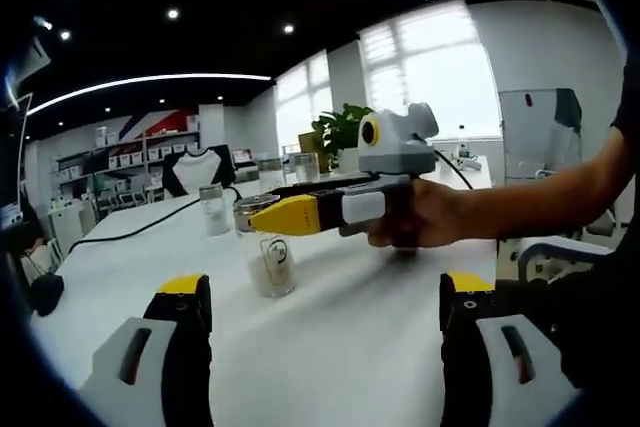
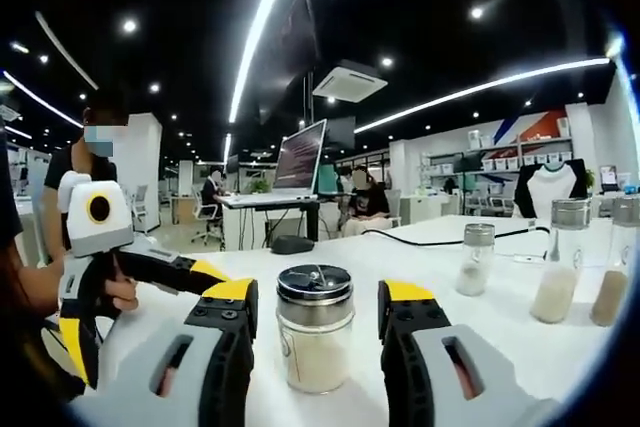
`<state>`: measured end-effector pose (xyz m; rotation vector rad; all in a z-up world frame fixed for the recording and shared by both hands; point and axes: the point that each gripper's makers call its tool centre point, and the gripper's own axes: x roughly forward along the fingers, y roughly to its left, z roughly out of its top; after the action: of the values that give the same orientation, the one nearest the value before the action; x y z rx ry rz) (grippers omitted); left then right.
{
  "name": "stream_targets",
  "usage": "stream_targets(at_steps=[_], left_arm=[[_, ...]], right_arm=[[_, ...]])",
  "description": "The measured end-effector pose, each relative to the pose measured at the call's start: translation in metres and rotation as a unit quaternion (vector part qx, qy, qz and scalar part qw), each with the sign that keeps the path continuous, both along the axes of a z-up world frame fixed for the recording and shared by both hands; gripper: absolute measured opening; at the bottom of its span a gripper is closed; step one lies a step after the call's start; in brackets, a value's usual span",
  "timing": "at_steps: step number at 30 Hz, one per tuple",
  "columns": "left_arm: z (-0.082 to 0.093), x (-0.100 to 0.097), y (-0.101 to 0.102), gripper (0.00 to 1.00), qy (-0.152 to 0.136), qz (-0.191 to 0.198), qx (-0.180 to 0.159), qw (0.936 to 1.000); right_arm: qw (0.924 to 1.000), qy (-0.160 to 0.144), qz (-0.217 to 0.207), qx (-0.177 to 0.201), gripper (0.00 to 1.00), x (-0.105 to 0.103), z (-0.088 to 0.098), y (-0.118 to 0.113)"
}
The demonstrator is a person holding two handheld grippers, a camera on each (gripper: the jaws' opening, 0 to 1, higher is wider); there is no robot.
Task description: Rotate the seasoning bottle until the label or dispensing opening points toward the visible target arrow and the bottle remains upright within the marked orientation range
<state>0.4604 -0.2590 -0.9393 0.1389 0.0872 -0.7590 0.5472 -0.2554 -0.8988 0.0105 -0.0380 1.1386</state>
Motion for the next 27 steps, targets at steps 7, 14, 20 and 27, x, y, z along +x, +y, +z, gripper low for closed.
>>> stream_targets(at_steps=[7, 14, 20, 27], left_arm=[[0.004, 0.001, 0.003, 1.00, 0.005, 0.008, -0.018, 0.9998], [0.013, 0.001, 0.009, 1.00, 0.002, 0.017, -0.032, 0.9993], [0.019, 0.003, 0.011, 1.00, -0.004, 0.031, -0.032, 0.9990], [0.024, 0.001, 0.004, 1.00, -0.012, 0.027, -0.030, 0.9991]], right_arm=[[0.9988, -0.010, -0.045, 0.015, 0.46, 0.024, 0.019, -0.018], [0.9959, 0.000, -0.090, 0.002, 0.50, 0.056, 0.023, -0.036], [0.9946, -0.002, -0.096, -0.037, 0.49, 0.075, 0.018, -0.038], [0.9897, -0.025, -0.113, -0.084, 0.50, 0.102, 0.008, -0.031]])
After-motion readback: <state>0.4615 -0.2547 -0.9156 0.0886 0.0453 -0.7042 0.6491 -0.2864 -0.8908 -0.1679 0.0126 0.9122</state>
